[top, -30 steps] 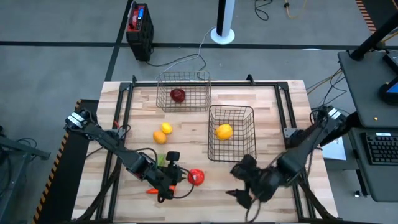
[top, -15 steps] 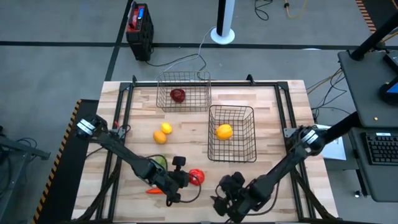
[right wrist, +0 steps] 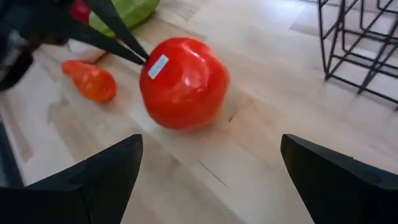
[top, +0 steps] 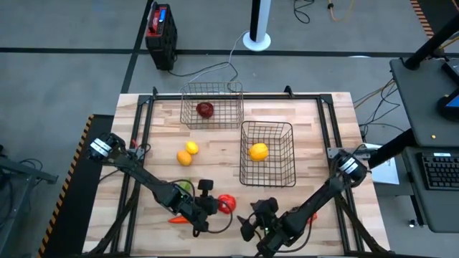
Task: Sort produce into baskets
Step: Put the orange tomato into the silver wire basket
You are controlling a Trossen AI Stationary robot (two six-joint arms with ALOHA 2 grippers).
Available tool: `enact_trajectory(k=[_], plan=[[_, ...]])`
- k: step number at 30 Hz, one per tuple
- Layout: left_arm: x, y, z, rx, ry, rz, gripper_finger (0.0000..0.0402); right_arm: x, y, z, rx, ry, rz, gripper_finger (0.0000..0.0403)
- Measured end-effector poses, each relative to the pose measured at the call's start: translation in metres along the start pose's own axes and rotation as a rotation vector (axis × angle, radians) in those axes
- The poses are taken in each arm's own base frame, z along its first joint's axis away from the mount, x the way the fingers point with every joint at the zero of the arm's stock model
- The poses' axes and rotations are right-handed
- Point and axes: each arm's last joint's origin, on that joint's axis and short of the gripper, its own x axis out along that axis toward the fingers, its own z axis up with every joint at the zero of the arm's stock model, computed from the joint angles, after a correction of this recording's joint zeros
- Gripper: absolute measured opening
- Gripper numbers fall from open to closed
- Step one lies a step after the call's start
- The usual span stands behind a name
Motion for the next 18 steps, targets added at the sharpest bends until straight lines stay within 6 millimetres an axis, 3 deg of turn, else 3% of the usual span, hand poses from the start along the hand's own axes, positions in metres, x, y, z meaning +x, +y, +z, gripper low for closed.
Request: enact_trajectory(k=[4,9,18], plan=[[0.002,0.0,-0.003,-0.003,0.013,0.003,0.0,0.007,0.008,-0.009,-0.167,-0.064,0.06,0.0372],[0.002,0.0,-0.005,-0.005,0.024,0.006,0.0,0.019,0.013,-0.037,-0.462,-0.184,0.09,0.0372],[0.002,0.0,-0.005,-0.009,0.025,0.006,0.0,0.05,-0.001,-0.067,-0.627,-0.278,-0.026,0.0372]])
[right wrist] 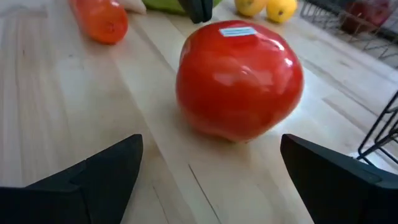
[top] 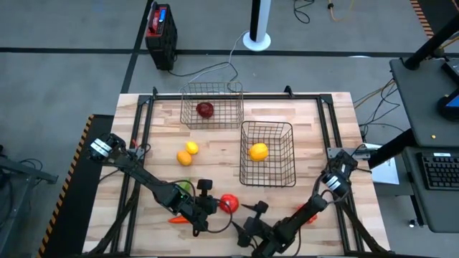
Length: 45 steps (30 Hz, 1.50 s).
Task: Sort produce into baskets
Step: Put the orange tomato into the silver wire basket
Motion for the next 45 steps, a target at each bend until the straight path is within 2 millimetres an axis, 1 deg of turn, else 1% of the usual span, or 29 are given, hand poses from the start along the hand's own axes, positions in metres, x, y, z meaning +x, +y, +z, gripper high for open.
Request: enact_trajectory(k=[4,7,14,20,23,30,41,45], plan=[[0.0,0.0,0.0,0.0,0.001,0.0,0.0,0.0,0.002,0.002,0.02,-0.052,-0.041,0.0372],[-0.001,0.002,0.001,0.005,-0.001,0.002,0.0,0.002,0.001,0.003,0.003,-0.064,-0.059,0.0372],[0.003,0.013,-0.001,0.02,0.049,0.036,0.0,0.014,-0.003,0.002,0.004,-0.048,-0.078,0.0372],[0.008,0.024,0.001,0.047,0.06,0.058,0.0,0.018,-0.005,0.003,0.006,-0.048,-0.089,0.0372],[0.01,0.027,0.001,0.066,0.069,0.04,0.0,0.021,-0.006,0.004,0.012,-0.046,-0.096,0.0372],[0.01,0.026,0.003,0.079,0.059,-0.007,0.0,0.028,-0.008,0.006,0.031,-0.033,-0.095,0.0372],[0.011,0.025,0.005,0.094,0.044,-0.065,0.0,0.03,-0.006,0.009,0.01,-0.027,-0.067,0.0372],[0.011,0.025,0.005,0.086,0.043,-0.074,0.0,0.03,-0.005,0.009,0.0,-0.019,-0.058,0.0361]])
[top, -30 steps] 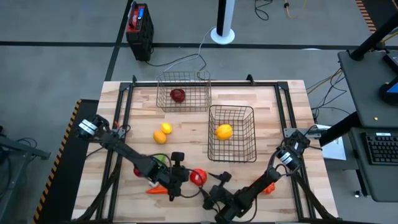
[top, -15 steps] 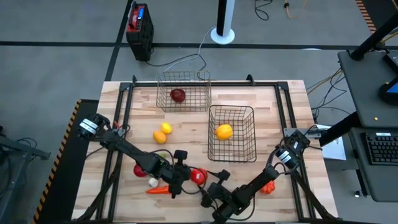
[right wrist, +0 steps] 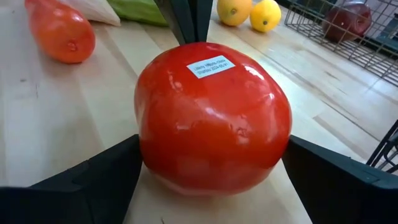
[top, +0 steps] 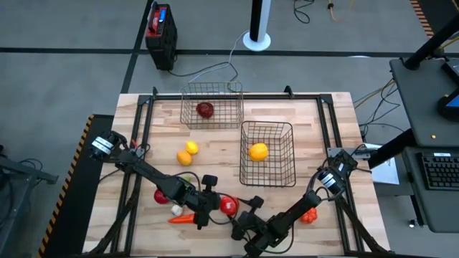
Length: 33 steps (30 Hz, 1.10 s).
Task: Sort produce into baskets
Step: Put the orange tomato into the silver wire basket
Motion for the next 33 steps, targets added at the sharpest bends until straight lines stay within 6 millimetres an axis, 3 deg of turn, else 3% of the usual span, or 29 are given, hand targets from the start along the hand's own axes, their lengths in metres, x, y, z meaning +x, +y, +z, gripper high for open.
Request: enact_trajectory(k=[9,19,27,33], plan=[[0.0,-0.001,0.002,-0.012,-0.017,-0.019,0.0,0.0,0.002,0.001,0.021,-0.002,0.013,0.0319],[-0.007,0.001,0.001,-0.045,0.005,-0.014,0.0,-0.002,0.002,0.005,0.038,-0.001,0.022,0.0321],[-0.034,0.009,0.007,-0.06,-0.026,-0.001,0.0,-0.005,0.003,0.007,0.044,-0.002,0.033,0.0321],[-0.07,0.018,0.011,-0.109,-0.07,0.035,0.0,-0.016,0.008,0.029,0.062,-0.008,0.077,0.032]])
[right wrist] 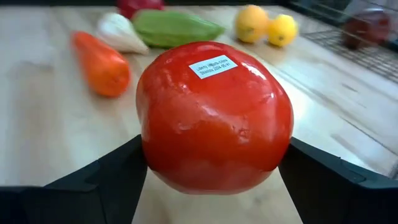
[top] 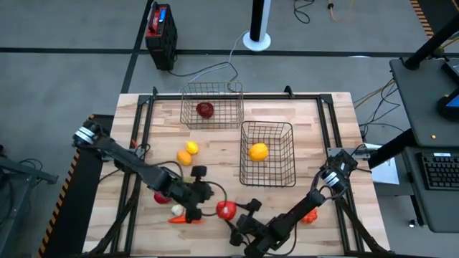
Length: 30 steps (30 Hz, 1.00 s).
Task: Sort produce into baskets
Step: Put the orange tomato into the silver wire basket
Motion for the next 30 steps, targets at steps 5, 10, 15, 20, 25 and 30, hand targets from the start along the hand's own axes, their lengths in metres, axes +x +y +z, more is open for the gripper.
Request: enact_trajectory(k=[5,10,15,20,25,30], plan=[[-0.042,0.005,-0.003,-0.071,-0.061,0.132,0.0,-0.015,0.001,0.039,0.056,0.042,0.129,0.0323],[-0.08,0.006,-0.006,-0.193,-0.166,0.178,0.0,-0.03,-0.017,0.092,0.125,0.137,0.232,0.0323],[-0.097,0.002,-0.007,-0.258,-0.229,0.151,0.0,-0.041,-0.055,0.153,0.087,0.189,0.273,0.0324],[-0.098,-0.003,-0.009,-0.26,-0.235,0.148,0.0,-0.042,-0.107,0.208,-0.019,0.237,0.172,0.0324],[-0.095,-0.003,-0.009,-0.244,-0.235,0.185,0.0,-0.02,-0.159,0.246,-0.186,0.313,0.034,0.0324],[-0.096,0.0,-0.013,-0.212,-0.232,0.275,0.0,0.015,-0.208,0.268,-0.43,0.375,-0.061,0.0325]])
